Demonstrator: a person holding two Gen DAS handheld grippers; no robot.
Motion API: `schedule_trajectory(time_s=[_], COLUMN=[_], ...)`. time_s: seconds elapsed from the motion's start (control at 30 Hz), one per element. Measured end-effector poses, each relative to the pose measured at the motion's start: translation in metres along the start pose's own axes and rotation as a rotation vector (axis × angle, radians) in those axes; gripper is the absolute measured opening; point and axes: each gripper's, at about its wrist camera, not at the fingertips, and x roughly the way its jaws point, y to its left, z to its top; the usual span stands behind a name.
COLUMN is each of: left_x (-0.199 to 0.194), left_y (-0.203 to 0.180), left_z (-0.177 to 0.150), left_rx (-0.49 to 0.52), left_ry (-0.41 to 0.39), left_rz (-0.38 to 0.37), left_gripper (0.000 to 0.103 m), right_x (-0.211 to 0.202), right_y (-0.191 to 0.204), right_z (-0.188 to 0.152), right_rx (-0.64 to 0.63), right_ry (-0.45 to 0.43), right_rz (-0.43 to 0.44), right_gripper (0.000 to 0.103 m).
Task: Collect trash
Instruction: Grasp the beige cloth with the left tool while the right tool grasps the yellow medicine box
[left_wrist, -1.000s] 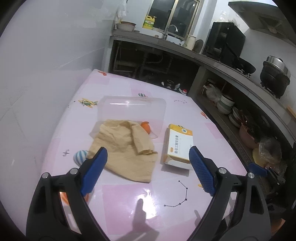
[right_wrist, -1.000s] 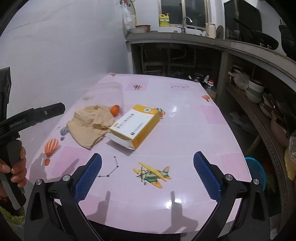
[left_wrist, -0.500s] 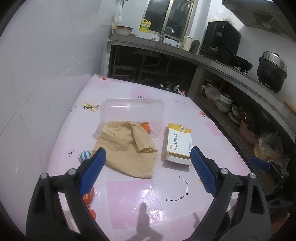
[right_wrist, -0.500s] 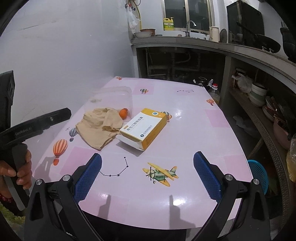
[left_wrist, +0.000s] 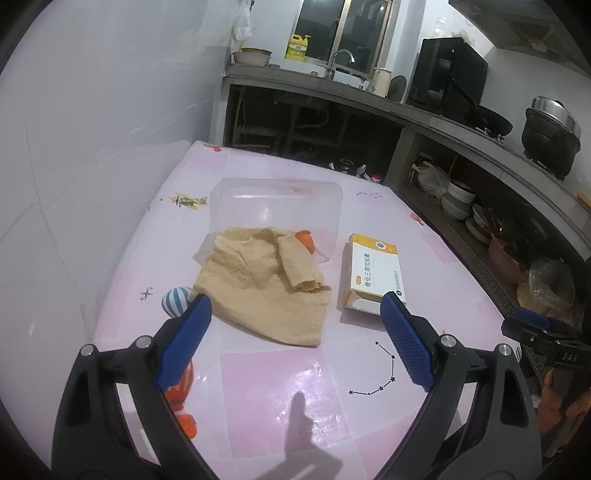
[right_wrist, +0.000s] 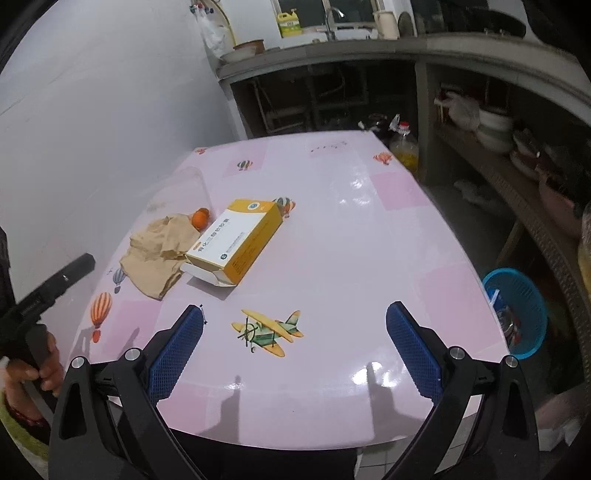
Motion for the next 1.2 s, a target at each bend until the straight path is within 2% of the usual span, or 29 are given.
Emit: schedule_trajectory(time_s=[0.1, 0.33, 0.43, 0.63, 0.77, 0.8, 0.83, 0.93, 1.1, 1.2], left_x=[0.008, 0.043, 0.064, 0.099, 0.12, 0.125, 0.131, 0.132, 0.129, 0.124], left_y=[0.006, 0.03, 0.031, 0.014, 0.002, 0.001, 0.003, 0.011, 0.018, 0.019], left_z=[-0.002, 0.006, 0.013, 0.018, 0.013, 0.01, 0.007, 0.005, 0.004, -0.002], left_rx=[-0.008, -0.102, -0.049, 0.103, 0.217, 0.229, 0.225, 0.167, 0.147, 0.153], left_ry=[0.011, 0.081, 0.12, 0.188, 0.242, 0.265, 0.293, 0.29, 0.273, 0.271], left_rz=[0.003, 0.078, 0.13, 0.153, 0.179, 0.181, 0.174, 0.139, 0.141, 0.134], left_gripper=[0.088, 0.088, 0.088, 0.087, 0.075, 0.068, 0.065, 0.059, 0.024, 0.01], right_x=[0.008, 0.031, 0.04, 0.054, 0.058, 0.059, 0.06, 0.062, 0.063, 0.061], right_y=[0.0, 0.012, 0.019, 0.029, 0.032, 0.033, 0.033, 0.032, 0.029, 0.029], right_z=[0.001, 0.009, 0.015, 0.028, 0.031, 0.03, 0.029, 0.026, 0.025, 0.026], right_rx=[0.02, 0.023, 0.011, -0.008, -0.008, -0.009, -0.011, -0.008, 0.002, 0.001], right_ry=[0.025, 0.081, 0.096, 0.108, 0.114, 0.117, 0.122, 0.132, 0.142, 0.136], right_rz=[0.039, 0.094, 0.108, 0.122, 0.124, 0.123, 0.122, 0.114, 0.107, 0.105], right_gripper=[0.096, 0.096, 0.096, 0.096, 0.096, 0.096, 0.096, 0.096, 0.096, 0.096])
